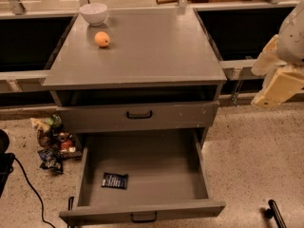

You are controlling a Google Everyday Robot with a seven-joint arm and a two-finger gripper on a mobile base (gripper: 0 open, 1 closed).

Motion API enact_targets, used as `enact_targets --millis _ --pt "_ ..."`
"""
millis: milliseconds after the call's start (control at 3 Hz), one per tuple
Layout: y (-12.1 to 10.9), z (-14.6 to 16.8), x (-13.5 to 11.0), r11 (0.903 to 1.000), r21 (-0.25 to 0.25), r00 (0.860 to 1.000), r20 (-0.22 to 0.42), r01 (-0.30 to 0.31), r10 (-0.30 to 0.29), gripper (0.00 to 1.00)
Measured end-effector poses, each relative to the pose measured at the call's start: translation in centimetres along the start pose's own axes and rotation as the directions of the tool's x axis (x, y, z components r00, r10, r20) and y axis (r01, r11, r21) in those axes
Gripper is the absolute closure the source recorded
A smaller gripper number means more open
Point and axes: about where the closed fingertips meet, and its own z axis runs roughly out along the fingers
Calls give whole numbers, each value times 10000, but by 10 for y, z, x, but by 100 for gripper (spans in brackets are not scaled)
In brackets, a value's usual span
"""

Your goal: Pick rxbar blueberry from middle drawer and place on counter

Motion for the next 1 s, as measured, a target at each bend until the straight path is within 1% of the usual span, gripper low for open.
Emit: enact_targets --millis 333,667,1000 --pt "0 0 0 10000 0 10000 0 0 0 42" --pt "0 0 0 10000 -2 10000 5 3 -3 25" --pt "8 32 -14 9968 -501 9946 860 619 -574 3"
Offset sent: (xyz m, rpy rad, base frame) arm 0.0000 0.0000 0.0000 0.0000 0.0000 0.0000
